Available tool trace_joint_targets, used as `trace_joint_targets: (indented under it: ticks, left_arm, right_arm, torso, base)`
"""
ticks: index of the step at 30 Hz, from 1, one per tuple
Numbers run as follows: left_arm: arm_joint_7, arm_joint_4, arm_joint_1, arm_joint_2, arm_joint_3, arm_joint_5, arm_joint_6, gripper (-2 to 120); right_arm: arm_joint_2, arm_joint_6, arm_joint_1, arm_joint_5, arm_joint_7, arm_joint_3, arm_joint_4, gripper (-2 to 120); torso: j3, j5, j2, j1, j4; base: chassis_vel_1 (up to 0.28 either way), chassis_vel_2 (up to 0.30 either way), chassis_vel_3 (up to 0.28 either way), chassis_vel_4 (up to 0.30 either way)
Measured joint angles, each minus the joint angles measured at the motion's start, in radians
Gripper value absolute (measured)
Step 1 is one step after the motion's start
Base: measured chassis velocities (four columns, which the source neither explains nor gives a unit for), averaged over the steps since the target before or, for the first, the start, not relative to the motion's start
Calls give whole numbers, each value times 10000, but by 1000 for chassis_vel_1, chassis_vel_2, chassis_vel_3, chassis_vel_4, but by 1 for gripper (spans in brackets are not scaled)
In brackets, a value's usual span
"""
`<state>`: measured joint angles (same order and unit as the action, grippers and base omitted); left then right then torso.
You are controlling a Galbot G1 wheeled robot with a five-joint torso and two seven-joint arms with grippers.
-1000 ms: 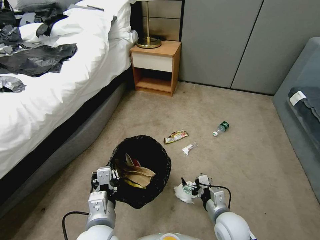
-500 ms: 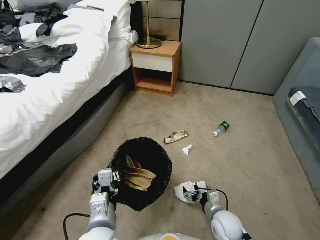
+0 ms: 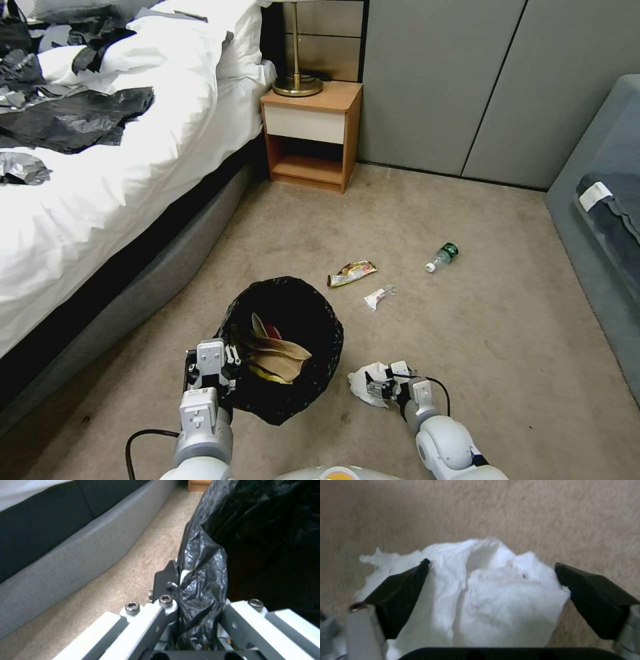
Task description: Pick up the trash bin, then pick up the garbage from the floor and place it into the trash bin.
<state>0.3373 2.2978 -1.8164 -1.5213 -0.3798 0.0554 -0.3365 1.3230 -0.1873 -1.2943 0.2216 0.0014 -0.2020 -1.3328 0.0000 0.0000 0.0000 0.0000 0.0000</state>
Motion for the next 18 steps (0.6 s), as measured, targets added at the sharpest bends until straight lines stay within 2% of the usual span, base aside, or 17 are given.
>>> trace_joint_targets:
  ticks: [1,5,6,9,10,13,14,17,18]
  left_arm:
    - [0,0,0,0,0,0,0,3]
    - [0,-11,40,6,-2,-15,4,3]
    - [0,-11,40,6,-2,-15,4,3]
    - [0,-22,62,14,-1,-37,6,3]
    - [0,-22,62,14,-1,-37,6,3]
    - [1,-29,81,20,15,-49,11,3]
    - [1,-29,81,20,15,-49,11,3]
    - [1,-30,91,37,18,-75,14,3]
    - [1,-30,91,37,18,-75,14,3]
  right_arm:
    - [0,0,0,0,0,0,0,92]
    - [88,82,-117,-166,45,33,103,76]
    - [88,82,-117,-166,45,33,103,76]
    - [114,118,-156,-206,65,4,116,62]
    - [114,118,-156,-206,65,4,116,62]
    - [126,182,-206,-246,76,-34,108,46]
    - [126,182,-206,-246,76,-34,108,46]
    - [136,273,-236,-298,85,-52,99,32]
    - [136,273,-236,-298,85,-52,99,32]
  torso:
    - [0,0,0,0,0]
    - [0,0,0,0,0]
    - [0,0,0,0,0]
    - [0,-2,0,0,1]
    - [0,-2,0,0,1]
    - [-1,-7,0,0,2]
    - [-1,-7,0,0,2]
    - [-1,-8,1,0,3]
    - [-1,-8,1,0,3]
  base:
    - [0,0,0,0]
    - [0,0,0,0]
    - [0,0,0,0]
    - [0,0,0,0]
    - [0,0,0,0]
    - [0,0,0,0]
    - [0,0,0,0]
    - [0,0,0,0]
    - [0,0,0,0]
